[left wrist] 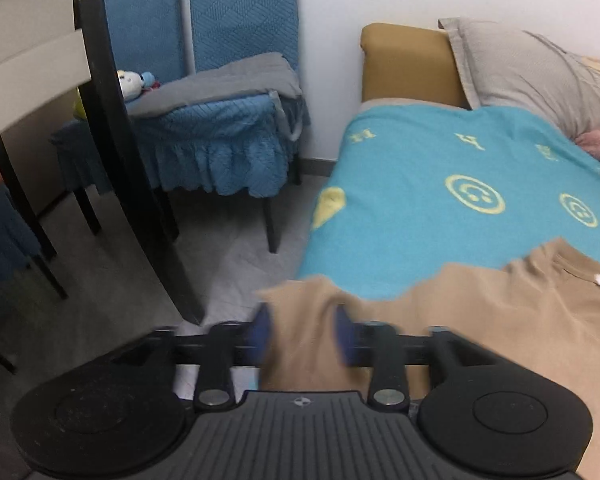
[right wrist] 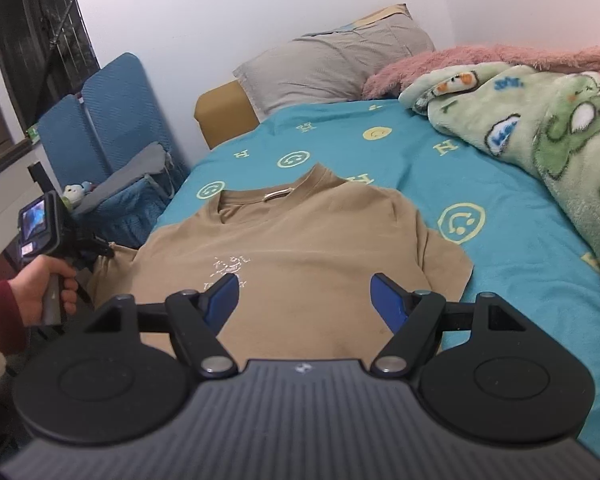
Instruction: Fold clothes
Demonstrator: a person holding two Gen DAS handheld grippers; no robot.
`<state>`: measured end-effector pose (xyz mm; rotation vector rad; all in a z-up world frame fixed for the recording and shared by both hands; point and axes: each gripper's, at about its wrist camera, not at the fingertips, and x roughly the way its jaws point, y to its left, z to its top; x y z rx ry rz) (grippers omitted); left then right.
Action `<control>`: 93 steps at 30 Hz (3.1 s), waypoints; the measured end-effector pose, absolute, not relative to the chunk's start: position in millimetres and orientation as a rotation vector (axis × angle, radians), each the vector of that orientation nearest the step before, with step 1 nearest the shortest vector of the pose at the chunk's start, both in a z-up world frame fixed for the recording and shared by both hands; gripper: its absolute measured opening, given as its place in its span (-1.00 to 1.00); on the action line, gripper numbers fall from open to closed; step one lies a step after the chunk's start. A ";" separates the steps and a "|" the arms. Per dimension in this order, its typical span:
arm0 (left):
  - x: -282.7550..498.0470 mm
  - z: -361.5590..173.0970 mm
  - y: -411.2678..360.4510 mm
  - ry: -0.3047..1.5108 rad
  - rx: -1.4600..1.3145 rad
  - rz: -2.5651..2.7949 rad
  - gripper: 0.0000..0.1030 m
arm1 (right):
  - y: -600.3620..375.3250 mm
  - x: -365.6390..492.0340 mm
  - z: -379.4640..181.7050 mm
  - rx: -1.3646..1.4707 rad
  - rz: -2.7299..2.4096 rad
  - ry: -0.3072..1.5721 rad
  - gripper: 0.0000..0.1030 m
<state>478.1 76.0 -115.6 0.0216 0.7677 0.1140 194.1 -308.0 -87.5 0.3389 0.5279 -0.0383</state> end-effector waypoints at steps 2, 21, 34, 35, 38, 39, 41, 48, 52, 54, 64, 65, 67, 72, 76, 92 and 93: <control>461.0 -114.6 69.4 0.765 0.014 0.068 0.22 | -306.2 195.0 -87.4 0.317 -0.038 0.525 0.44; 142.5 -45.5 0.9 0.589 -0.048 -0.242 0.88 | -299.5 144.8 -58.5 0.275 -0.003 0.416 0.44; 85.3 -48.4 -8.4 0.538 -0.010 -0.271 0.95 | -313.5 111.7 -53.1 0.354 -0.057 0.423 0.44; 84.2 -49.7 -8.7 0.543 -0.011 -0.276 0.95 | -315.6 111.4 -53.8 0.368 -0.053 0.424 0.44; 82.2 -50.8 -8.7 0.536 0.001 -0.276 0.95 | -321.3 113.2 -56.7 0.420 -0.040 0.440 0.44; 81.4 -50.9 -9.0 0.534 0.002 -0.276 0.95 | -323.4 114.3 -57.9 0.444 -0.033 0.446 0.44; 81.0 -51.4 -8.1 0.534 -0.006 -0.282 0.95 | -331.2 118.5 -60.3 0.504 -0.012 0.462 0.44; 82.6 -55.1 -3.8 0.549 -0.046 -0.263 0.95 | -397.7 164.9 -73.6 0.774 0.010 0.584 0.46; 94.8 -62.8 -2.8 0.584 -0.095 -0.271 0.95 | -434.5 195.1 -101.9 0.951 -0.062 0.614 0.42; 102.9 -67.9 -2.5 0.606 -0.122 -0.276 0.95 | -445.5 210.8 -120.6 1.018 -0.075 0.635 0.42; 144.3 -93.6 -9.0 0.668 -0.207 -0.294 0.95 | -474.9 281.8 -204.4 1.073 -0.190 0.748 -0.01; 147.0 -95.6 -9.0 0.671 -0.215 -0.298 0.95 | -476.1 287.5 -209.9 1.055 -0.199 0.759 -0.14; 152.8 -99.8 -10.0 0.684 -0.226 -0.305 0.95 | -474.9 297.4 -214.7 0.985 -0.217 0.767 -0.49; 161.8 -109.2 -14.0 0.720 -0.244 -0.321 0.95 | -479.3 309.3 -193.6 0.880 -0.211 0.694 -0.93; 163.0 -112.7 -18.2 0.725 -0.235 -0.329 0.95 | -494.7 306.2 -151.7 0.745 -0.293 0.554 -0.93; 152.8 -108.8 -18.4 0.688 -0.199 -0.312 0.95 | -504.8 269.1 -134.8 0.718 -0.283 0.488 0.76; 152.0 -107.4 -17.9 0.684 -0.199 -0.309 0.95 | -499.9 264.6 -136.0 0.762 -0.253 0.490 0.75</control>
